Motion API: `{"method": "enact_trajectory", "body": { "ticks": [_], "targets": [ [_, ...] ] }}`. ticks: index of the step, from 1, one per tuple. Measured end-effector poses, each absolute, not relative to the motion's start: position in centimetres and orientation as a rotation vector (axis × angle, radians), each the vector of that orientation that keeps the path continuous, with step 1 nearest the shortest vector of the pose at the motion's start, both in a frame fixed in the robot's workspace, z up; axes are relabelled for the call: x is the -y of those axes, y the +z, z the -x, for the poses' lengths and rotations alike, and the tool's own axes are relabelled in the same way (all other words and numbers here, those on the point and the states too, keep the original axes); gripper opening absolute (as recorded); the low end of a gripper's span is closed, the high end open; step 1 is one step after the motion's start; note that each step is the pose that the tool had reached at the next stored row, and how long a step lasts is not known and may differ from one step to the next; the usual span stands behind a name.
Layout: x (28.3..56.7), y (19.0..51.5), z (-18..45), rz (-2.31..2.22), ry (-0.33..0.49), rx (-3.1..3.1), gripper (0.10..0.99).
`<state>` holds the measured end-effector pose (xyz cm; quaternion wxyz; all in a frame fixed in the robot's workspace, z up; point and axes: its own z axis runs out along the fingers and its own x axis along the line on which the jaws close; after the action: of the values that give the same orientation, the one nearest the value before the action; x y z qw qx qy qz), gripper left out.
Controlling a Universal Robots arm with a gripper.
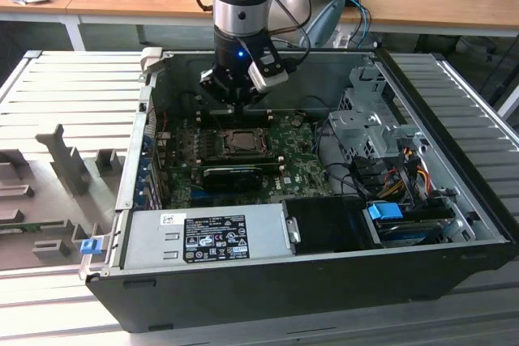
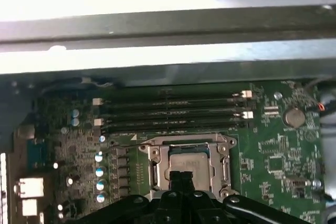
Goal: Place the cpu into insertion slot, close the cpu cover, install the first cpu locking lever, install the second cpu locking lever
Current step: 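Install the first cpu locking lever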
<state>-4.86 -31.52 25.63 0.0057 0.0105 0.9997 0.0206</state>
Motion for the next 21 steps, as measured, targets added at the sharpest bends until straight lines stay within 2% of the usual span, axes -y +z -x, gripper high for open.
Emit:
{"method": "enact_trajectory", "body": {
  "ticks": [9, 21],
  "targets": [
    [31.5, 25.6, 4.8, 0.364, 0.066, -3.114, 0.106],
    [31.5, 25.4, 7.5, 0.224, 0.069, -3.122, 0.106]
  ]
}}
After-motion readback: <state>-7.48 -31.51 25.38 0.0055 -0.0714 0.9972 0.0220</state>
